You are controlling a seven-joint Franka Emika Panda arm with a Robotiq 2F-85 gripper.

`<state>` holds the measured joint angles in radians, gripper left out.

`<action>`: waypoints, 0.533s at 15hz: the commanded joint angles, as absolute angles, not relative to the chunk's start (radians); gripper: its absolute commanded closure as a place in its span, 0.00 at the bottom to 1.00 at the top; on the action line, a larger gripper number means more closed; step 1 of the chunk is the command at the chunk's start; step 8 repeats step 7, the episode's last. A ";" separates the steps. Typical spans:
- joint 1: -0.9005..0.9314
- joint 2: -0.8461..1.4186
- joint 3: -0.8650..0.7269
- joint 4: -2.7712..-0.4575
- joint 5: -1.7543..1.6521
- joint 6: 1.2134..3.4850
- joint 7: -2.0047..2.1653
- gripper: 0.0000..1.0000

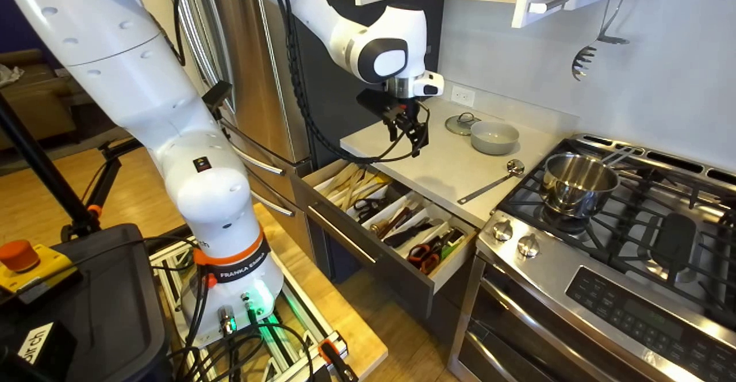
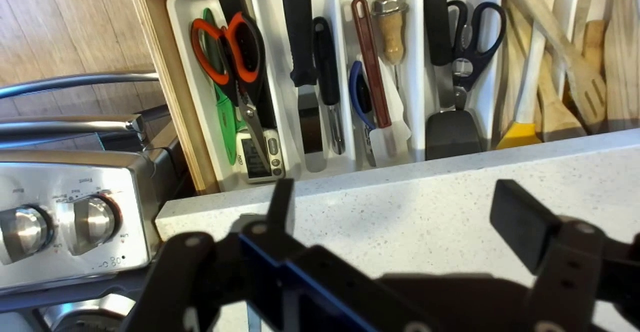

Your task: Remove all the utensils on the cabinet top and put each utensil in a different compartment of the drawer starting with the wooden ladle into the left most compartment then the black spatula into the second far left compartment and continue with the same sequence up to the black knife

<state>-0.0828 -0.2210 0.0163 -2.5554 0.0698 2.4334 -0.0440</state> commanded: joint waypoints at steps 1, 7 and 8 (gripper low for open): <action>-0.062 -0.324 0.006 -2.593 0.053 2.363 0.009 0.00; -0.056 -0.321 -0.001 -2.575 0.054 2.367 0.006 0.00; -0.056 -0.321 -0.001 -2.575 0.054 2.367 0.006 0.00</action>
